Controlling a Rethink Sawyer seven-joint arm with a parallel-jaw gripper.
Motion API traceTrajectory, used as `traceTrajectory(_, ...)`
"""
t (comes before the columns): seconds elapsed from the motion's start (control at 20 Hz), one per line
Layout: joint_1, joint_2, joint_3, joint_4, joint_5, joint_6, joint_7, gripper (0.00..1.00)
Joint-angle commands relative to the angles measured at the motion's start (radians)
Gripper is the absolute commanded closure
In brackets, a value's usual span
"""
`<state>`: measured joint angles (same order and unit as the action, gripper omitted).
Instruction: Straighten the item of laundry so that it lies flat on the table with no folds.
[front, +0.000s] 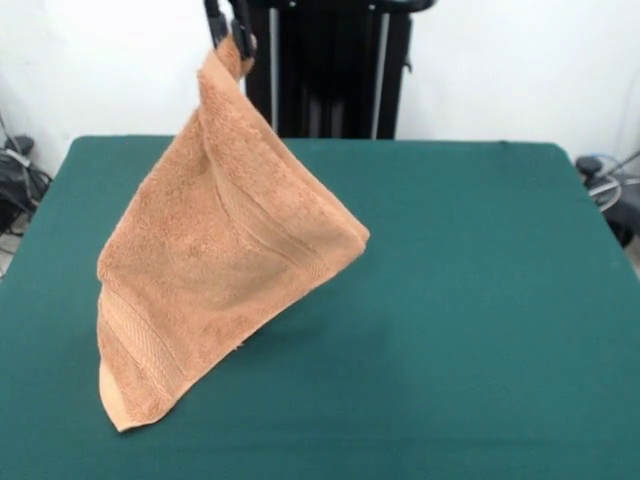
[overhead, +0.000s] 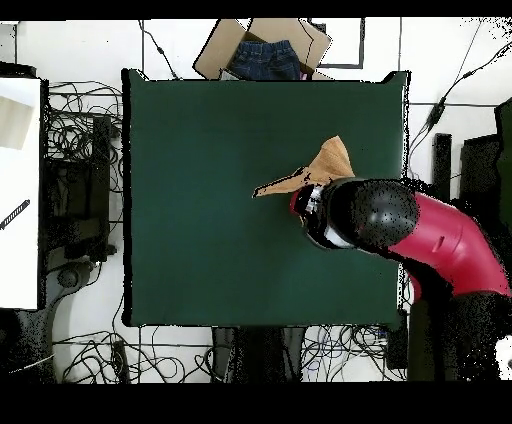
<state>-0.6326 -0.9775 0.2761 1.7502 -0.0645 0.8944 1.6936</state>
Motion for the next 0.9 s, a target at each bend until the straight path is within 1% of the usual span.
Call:
traceTrajectory(0.05, 0.066, 0.056, 0.017, 0.095, -0.045, -0.123, 0.069, 1.00)
traceTrajectory(0.4, 0.099, 0.090, -0.006, 0.097, -0.042, -0.177, 0.105, 1.00)
traceTrajectory(0.9, 0.142, 0.081, -0.034, 0.155, -0.010, -0.251, 0.163, 1.00)
